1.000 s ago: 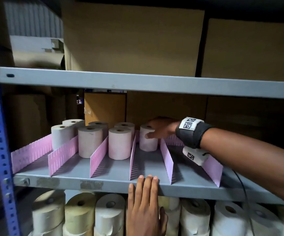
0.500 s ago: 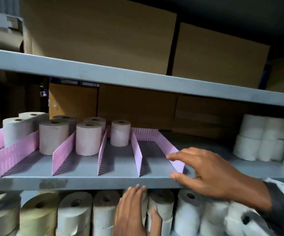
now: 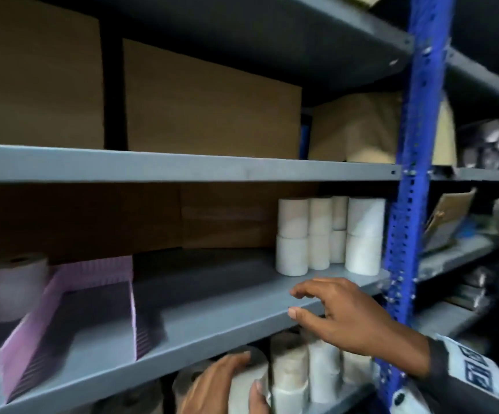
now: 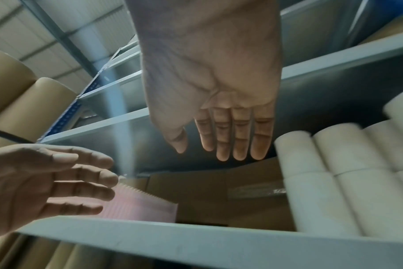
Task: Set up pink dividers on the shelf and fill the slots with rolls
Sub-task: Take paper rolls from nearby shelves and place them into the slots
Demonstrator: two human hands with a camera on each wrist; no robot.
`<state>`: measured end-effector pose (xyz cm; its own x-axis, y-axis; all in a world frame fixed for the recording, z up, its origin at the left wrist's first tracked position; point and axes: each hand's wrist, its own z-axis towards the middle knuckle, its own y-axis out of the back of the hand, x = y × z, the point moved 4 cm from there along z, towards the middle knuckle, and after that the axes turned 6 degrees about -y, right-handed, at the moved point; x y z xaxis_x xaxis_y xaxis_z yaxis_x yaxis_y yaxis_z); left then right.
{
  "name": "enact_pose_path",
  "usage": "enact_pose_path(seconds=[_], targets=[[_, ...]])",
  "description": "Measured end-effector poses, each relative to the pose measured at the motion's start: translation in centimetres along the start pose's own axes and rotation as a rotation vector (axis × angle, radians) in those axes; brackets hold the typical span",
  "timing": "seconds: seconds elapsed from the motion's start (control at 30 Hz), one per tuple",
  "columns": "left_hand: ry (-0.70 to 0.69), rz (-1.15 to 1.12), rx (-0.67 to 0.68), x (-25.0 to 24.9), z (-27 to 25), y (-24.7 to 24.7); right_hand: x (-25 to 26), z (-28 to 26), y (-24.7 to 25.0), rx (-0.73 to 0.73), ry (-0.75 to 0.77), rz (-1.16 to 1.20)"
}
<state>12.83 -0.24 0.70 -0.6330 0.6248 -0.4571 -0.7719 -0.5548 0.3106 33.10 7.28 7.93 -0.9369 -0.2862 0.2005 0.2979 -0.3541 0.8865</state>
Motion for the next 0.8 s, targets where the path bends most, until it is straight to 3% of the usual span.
enact_pose_path(seconds=[0.13, 0.3, 0.63, 0.8], targets=[[0.050, -0.102, 0.004, -2.0, 3.2, -4.7, -6.0, 2.2, 2.1, -0.079, -0.048, 0.069], [0.042, -0.068, 0.150, -1.5, 9.1, -10.4, -10.5, 6.2, 3.5, -0.137, -0.074, 0.118], [0.200, -0.057, 0.315, 3.8, 18.5, -19.0, -12.4, 15.3, 3.5, -0.142, -0.076, 0.044], [0.201, -0.043, 0.448, 6.4, 21.7, -22.1, -12.5, 19.1, 4.2, -0.203, -0.119, -0.075]])
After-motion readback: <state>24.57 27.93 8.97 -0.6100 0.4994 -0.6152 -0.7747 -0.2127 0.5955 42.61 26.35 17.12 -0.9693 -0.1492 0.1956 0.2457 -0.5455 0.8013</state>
